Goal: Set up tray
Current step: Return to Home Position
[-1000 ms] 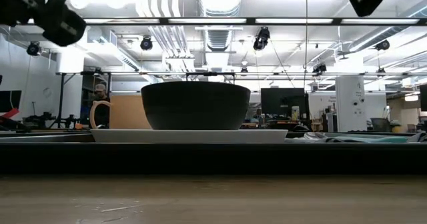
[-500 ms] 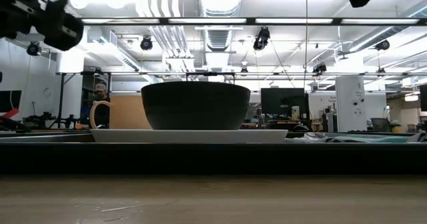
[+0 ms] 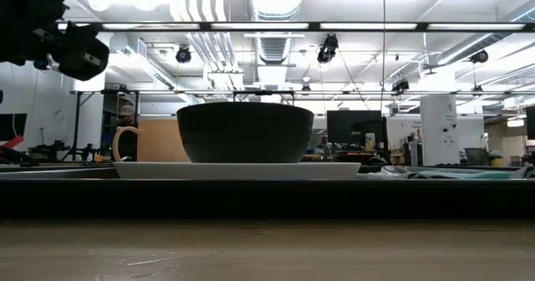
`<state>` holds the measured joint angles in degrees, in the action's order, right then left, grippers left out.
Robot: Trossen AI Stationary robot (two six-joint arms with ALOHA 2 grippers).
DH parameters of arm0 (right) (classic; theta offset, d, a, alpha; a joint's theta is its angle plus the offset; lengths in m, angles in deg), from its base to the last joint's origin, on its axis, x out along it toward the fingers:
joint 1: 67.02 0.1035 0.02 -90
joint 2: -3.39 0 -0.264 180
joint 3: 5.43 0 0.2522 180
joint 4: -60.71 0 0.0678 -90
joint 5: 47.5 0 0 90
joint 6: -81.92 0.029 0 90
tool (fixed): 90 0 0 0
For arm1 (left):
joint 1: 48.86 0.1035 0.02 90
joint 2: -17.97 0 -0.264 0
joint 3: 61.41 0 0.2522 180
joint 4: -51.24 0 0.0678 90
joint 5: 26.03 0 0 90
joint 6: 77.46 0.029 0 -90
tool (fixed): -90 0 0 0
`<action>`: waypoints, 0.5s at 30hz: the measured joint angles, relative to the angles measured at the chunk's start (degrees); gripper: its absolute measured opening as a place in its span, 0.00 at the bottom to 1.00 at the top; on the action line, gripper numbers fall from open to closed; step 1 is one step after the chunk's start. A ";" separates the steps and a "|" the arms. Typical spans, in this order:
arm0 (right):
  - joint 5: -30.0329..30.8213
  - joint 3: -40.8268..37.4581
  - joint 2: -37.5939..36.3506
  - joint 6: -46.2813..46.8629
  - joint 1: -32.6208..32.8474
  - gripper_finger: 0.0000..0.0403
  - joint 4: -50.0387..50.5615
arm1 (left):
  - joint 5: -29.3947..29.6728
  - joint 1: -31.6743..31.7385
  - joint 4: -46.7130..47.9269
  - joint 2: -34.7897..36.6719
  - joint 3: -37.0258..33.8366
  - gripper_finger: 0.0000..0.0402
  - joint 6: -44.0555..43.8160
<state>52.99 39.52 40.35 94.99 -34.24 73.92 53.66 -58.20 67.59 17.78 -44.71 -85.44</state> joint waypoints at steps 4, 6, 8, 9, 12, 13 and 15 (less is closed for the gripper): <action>-1.35 -2.51 -7.42 -1.16 -0.04 0.17 0.58 | -0.02 0.00 -0.66 0.00 -0.53 0.39 -0.35; -1.34 -4.38 -10.85 -1.14 -0.02 0.17 0.63 | 0.02 -0.02 -0.69 0.00 -0.65 0.39 -1.39; 0.10 -6.63 -14.43 -1.29 0.01 0.18 0.27 | 0.01 -0.02 -0.71 0.00 -0.65 0.39 -1.76; 1.74 -7.87 -16.00 -1.30 -0.02 0.18 -0.42 | 0.00 -0.02 -0.73 0.00 -0.65 0.39 -1.76; 6.68 -12.07 -20.43 -1.28 -0.04 0.19 -2.64 | 0.00 -0.02 -0.79 0.00 -0.65 0.39 -1.78; 7.36 -13.48 -21.72 -1.36 -0.01 0.19 -3.29 | 0.00 -0.02 -0.79 0.00 -0.65 0.39 -1.78; 7.76 -16.20 -23.76 -1.86 0.00 0.19 -5.20 | -0.02 -0.02 -0.79 0.00 -0.63 0.39 -1.80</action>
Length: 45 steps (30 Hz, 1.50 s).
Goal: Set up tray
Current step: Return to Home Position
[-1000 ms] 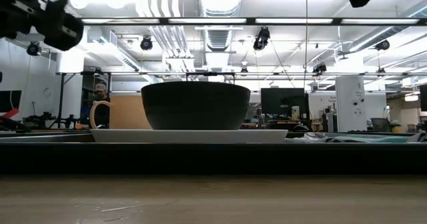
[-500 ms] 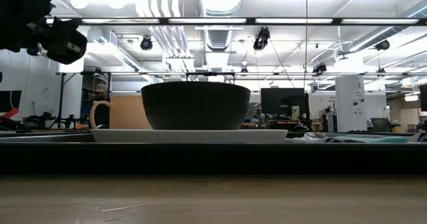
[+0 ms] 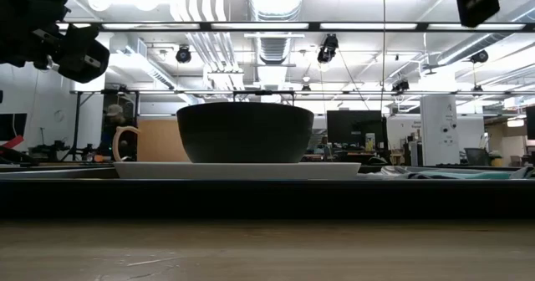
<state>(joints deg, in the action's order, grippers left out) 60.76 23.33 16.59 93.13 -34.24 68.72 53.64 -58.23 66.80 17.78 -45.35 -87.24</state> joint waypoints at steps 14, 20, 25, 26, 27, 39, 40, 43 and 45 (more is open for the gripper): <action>1.77 -11.59 -10.23 -1.54 0.48 0.16 -9.74 | -0.02 0.00 -0.15 0.00 -0.12 0.39 -0.33; 2.91 -12.97 -13.21 -2.71 0.46 0.17 -9.94 | 0.20 0.02 -0.25 -0.01 -0.20 0.39 0.36; 2.91 -13.05 -13.21 -1.99 0.48 0.19 -9.79 | 0.40 0.04 -1.62 0.00 -0.71 0.39 0.43; 2.91 -13.10 -13.21 -1.96 0.48 0.19 -9.70 | 0.41 0.04 -2.54 0.00 -1.04 0.39 0.51; 2.91 -13.19 -13.19 -1.96 0.48 0.19 -9.60 | 0.41 0.04 -3.67 0.00 -1.50 0.39 0.73; 5.26 -14.50 -13.19 -0.44 0.46 0.17 -7.94 | 4.68 0.04 -3.53 -0.01 -1.75 0.39 1.61; 5.29 -14.50 -13.17 -0.32 0.46 0.18 -7.30 | 4.68 0.04 -3.52 -0.11 -1.75 0.39 1.73; 5.34 -14.50 -13.14 0.79 0.46 0.19 -4.79 | 4.68 0.04 -3.51 -0.15 -1.75 0.39 1.75; 5.34 -14.48 -13.05 0.82 0.46 0.19 -4.04 | 4.68 0.04 -3.52 -0.13 -1.75 0.39 1.75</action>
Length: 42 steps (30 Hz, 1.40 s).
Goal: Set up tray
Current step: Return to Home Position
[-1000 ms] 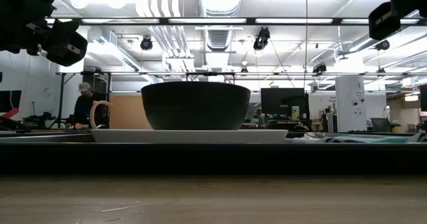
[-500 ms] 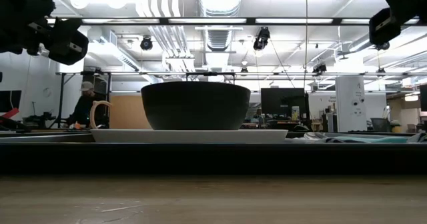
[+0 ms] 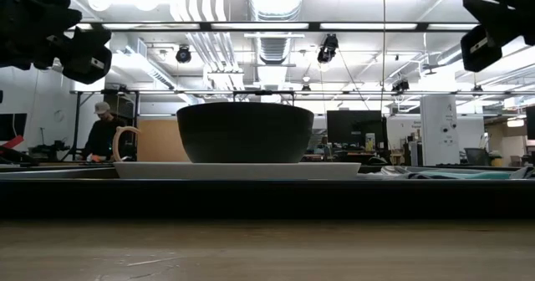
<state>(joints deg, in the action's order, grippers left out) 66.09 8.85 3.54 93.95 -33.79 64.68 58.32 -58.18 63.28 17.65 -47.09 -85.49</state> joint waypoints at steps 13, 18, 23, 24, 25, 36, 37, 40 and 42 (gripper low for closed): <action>0.10 0.00 -0.02 2.98 0.00 0.18 3.55 | -0.07 0.00 -0.10 -1.59 0.00 0.39 -1.47; 0.93 0.01 0.02 3.62 0.00 0.17 4.49 | -0.22 0.00 -0.13 -3.04 0.04 0.39 -1.49; 3.89 0.07 0.71 4.10 0.00 0.19 6.18 | -0.21 0.00 -0.16 -4.51 0.04 0.39 -1.51; 4.94 0.07 0.86 4.12 0.01 0.19 6.13 | -0.20 0.00 -0.17 -4.74 0.04 0.39 -1.52; 6.13 0.07 1.13 4.05 -0.01 0.19 6.12 | -0.20 0.00 -0.16 -4.98 0.04 0.39 -1.52; 11.44 0.09 7.91 1.17 0.00 0.18 6.07 | -0.20 0.00 -0.17 -8.73 0.04 0.39 -1.53; 11.44 0.09 8.74 1.07 -0.01 0.18 6.07 | -0.20 0.00 -0.20 -9.10 0.04 0.39 -1.53; 11.47 0.09 11.04 -0.79 0.00 0.17 6.09 | -0.20 0.00 -0.20 -10.15 0.04 0.39 -1.53; 11.39 0.09 12.33 -1.94 0.00 0.17 6.09 | -0.20 0.00 -0.18 -10.80 0.04 0.39 -1.53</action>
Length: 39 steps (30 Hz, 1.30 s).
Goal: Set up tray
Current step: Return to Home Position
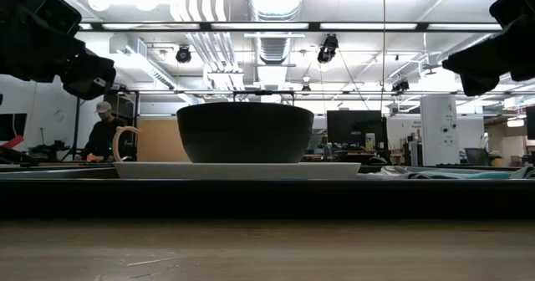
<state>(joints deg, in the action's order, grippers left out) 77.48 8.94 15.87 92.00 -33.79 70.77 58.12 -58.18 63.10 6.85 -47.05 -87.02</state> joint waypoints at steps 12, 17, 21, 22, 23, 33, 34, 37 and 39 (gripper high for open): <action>-0.26 0.00 3.78 0.11 -0.01 0.20 -0.01 | 0.00 0.02 -0.01 -4.06 0.00 0.39 0.00; -0.28 0.00 3.80 -0.03 -0.02 0.19 0.00 | 0.02 0.01 -0.01 -5.59 0.02 0.39 -0.02; -0.30 0.00 3.82 -0.01 0.00 0.17 0.00 | 0.02 0.00 -0.01 -6.67 0.02 0.39 -0.01; -0.30 0.00 3.81 -0.05 -0.01 0.17 0.00 | 0.02 0.02 -0.01 -6.89 0.02 0.39 -0.02; -0.30 0.00 3.80 -0.07 -0.02 0.17 0.00 | 0.02 0.00 -0.01 -7.15 0.02 0.39 -0.01; -0.33 0.00 3.75 0.22 0.00 0.20 0.00 | 0.02 0.02 -0.01 -9.03 0.02 0.39 -0.02; -0.33 0.00 3.75 0.19 0.00 0.21 0.00 | 0.02 0.02 -0.01 -9.19 0.02 0.39 -0.02; -0.34 0.00 3.75 0.22 0.00 0.21 0.00 | 0.02 0.02 -0.01 -9.24 0.02 0.39 -0.02; -0.34 0.00 3.75 0.20 0.00 0.21 0.00 | 0.02 0.02 -0.01 -9.24 0.02 0.39 -0.02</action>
<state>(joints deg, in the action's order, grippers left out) 77.13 8.94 19.62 92.21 -33.79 70.77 58.14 -58.16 63.08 -2.39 -47.03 -87.04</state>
